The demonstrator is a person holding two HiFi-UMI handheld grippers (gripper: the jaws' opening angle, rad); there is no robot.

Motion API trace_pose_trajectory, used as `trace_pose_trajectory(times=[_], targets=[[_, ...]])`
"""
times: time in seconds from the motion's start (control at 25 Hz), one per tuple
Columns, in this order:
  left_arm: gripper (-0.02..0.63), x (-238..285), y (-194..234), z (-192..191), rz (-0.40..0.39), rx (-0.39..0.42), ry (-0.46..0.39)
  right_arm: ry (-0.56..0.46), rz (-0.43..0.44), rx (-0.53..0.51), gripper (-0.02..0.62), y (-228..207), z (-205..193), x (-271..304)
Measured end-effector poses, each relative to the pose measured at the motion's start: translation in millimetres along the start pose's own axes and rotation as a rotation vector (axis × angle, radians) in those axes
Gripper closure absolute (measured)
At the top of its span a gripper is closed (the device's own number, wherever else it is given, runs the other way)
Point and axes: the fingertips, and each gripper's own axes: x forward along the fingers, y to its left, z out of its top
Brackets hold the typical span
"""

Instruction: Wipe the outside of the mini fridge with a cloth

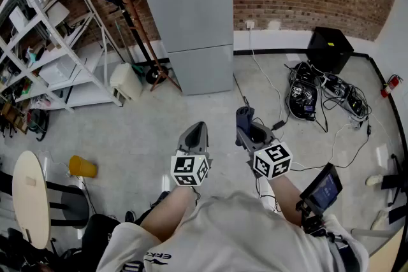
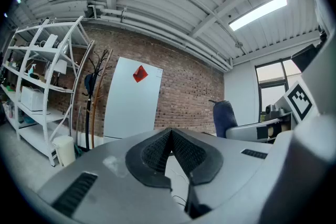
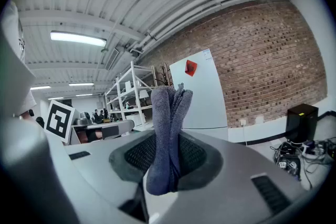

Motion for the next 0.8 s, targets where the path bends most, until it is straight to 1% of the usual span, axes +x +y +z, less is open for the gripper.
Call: trace_pose_trajectory(times=[0.32,0.44,0.64,0.8], targets=[[0.606,9.5,-8.9,-3.7,0.043,-0.009,0.006,0.005,0.039,0.021,0.489,-13.2,-0.4,-0.4],[0.606,10.0,-9.2,-0.9,0.068,-0.015,0.003,0.007,0.064,0.032,0.489,-15.3,0.7,2.0],[0.606,-3.3,-3.1,2.8,0.114,-0.021,-0.014,0.010,0.108,0.042,0.489,-5.7,-2.3,8.1],[0.606,7.1,-2.9,-3.7,0.157,-0.028,-0.022,0.019,0.153,0.046,0.489,-19.5,-7.5,19.1]])
